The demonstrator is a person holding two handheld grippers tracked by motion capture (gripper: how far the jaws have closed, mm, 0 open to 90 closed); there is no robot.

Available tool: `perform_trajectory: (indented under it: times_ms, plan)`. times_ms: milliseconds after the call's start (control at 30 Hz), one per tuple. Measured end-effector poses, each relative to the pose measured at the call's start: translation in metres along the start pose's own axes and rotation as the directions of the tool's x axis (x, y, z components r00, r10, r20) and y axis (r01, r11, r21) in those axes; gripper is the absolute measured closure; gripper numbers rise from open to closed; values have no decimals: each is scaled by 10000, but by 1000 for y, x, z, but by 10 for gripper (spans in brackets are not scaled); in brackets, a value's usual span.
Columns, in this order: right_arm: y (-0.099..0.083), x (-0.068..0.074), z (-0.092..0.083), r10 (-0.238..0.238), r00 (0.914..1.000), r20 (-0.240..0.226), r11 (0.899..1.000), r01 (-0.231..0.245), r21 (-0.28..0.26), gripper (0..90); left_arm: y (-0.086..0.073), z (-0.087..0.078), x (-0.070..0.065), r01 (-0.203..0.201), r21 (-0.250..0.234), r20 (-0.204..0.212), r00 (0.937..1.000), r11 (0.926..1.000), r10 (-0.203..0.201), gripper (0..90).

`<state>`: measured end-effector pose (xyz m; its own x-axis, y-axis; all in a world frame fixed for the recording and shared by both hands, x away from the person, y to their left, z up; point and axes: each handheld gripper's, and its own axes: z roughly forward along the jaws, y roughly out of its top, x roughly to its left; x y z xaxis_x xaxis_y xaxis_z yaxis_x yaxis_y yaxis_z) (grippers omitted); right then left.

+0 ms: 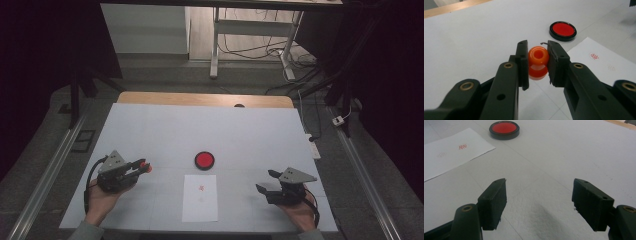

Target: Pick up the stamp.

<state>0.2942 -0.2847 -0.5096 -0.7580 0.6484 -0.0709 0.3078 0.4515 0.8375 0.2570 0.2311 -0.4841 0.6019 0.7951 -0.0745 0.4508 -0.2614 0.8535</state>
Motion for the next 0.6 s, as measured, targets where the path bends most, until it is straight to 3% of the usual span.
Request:
perform_trajectory:
  times_ms: [600]
  plan:
    - [0, 1, 0, -26, 10000, 28, 10000, 26, -27, 277, 15, 11, -8, -143, -21, 428, 9990, 9999, 143, 722]
